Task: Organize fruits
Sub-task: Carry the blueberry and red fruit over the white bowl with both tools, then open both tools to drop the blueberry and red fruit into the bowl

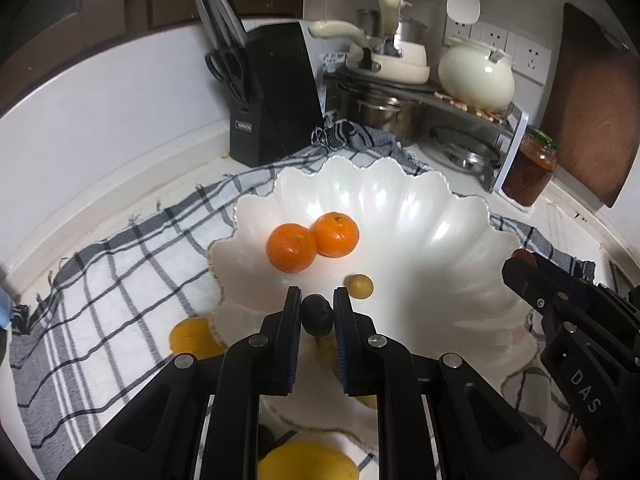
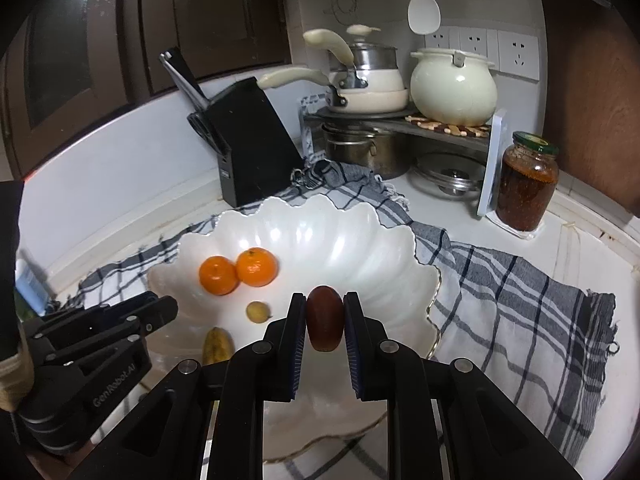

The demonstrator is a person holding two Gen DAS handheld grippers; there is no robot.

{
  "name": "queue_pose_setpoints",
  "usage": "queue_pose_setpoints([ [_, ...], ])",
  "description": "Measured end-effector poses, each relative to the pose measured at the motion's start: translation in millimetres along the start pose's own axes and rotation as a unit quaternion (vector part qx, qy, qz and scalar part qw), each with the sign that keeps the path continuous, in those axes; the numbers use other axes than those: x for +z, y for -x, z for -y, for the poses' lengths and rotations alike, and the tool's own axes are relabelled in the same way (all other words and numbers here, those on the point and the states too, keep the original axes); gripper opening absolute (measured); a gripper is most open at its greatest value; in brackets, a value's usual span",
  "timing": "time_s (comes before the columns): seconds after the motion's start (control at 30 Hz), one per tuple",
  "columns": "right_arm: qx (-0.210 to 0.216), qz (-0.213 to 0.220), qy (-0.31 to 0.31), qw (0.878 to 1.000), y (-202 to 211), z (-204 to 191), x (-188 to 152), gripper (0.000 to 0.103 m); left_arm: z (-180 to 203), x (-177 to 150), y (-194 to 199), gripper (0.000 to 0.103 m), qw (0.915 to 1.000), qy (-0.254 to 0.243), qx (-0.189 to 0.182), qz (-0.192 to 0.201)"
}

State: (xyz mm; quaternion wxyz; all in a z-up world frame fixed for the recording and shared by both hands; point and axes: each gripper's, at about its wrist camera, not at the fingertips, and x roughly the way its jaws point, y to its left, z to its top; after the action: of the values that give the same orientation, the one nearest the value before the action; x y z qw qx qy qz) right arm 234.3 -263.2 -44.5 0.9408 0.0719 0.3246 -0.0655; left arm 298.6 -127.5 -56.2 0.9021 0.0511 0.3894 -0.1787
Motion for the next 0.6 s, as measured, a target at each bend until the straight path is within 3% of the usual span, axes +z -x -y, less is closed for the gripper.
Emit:
queue_pose_setpoints([
  [0.33, -0.003, -0.031, -0.002, 1.0, -24.5, 6.1, -6.1, 0.021, 2.8, -4.2, -24.5, 0.018, 0.9997, -0.005, 0.002, -0.025],
  [0.4, -0.005, -0.027, -0.002, 1.0, -22.9, 6.3, -6.0, 0.023, 3.5, -4.1, -23.1, 0.028, 0.9997, -0.008, 0.006, -0.023],
  [0.47, -0.01, -0.022, -0.001, 1.0, -20.8, 7.3, -4.6, 0.039, 3.2, -4.5, -21.4, 0.04, 0.9997, -0.009, 0.012, -0.02],
  [0.6, -0.027, -0.007, 0.0, 1.0, -13.3, 8.4, -2.0, 0.058, 0.7, -5.1, -16.4, 0.046, 0.9996, -0.008, 0.019, -0.017],
])
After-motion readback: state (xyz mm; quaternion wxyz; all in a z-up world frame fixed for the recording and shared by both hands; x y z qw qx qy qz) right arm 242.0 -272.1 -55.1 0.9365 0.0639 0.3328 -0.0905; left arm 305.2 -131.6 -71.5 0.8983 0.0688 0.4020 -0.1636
